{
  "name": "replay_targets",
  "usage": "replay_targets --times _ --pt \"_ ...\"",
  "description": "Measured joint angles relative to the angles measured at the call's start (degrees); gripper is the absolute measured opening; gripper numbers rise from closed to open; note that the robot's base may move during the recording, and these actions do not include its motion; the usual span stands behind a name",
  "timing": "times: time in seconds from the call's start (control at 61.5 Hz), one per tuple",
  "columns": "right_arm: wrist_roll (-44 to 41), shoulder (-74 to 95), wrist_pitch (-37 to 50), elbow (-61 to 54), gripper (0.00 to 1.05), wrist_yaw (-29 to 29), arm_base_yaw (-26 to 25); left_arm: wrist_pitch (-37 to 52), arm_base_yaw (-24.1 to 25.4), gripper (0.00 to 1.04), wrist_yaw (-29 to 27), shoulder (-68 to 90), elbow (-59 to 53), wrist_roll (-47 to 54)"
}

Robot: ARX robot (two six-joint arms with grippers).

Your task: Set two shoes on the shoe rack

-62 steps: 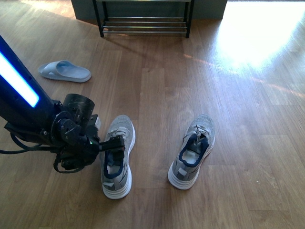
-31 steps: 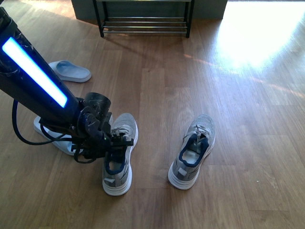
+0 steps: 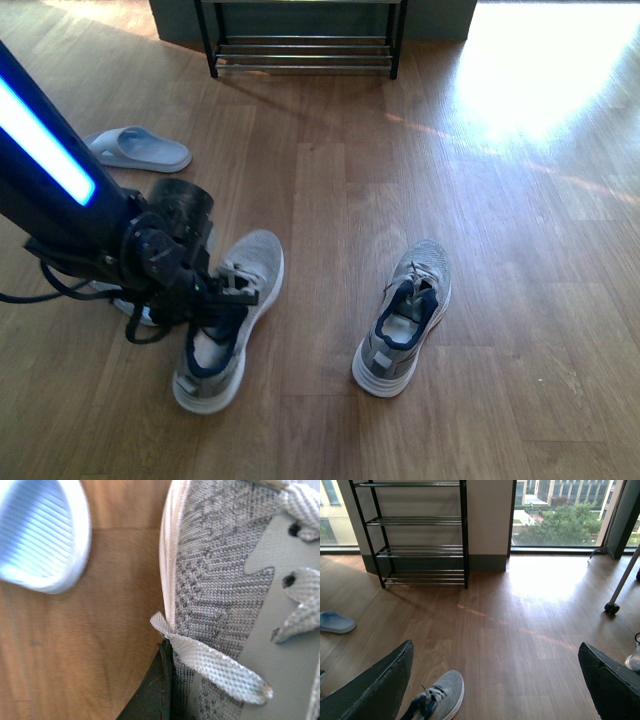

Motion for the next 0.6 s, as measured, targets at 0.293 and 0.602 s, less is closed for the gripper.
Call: replay_targets --times 0.293,0.602 --pt "0.02 0.0 0.0 0.0 0.96 0.0 0.0 19.65 6.05 0.06 -14.78 -34.34 -28.22 1.22" --pt "0.0 0.0 0.0 0.0 0.96 0.0 0.0 21.31 3.93 0.06 -21.29 -69.64 -57.59 1.97"
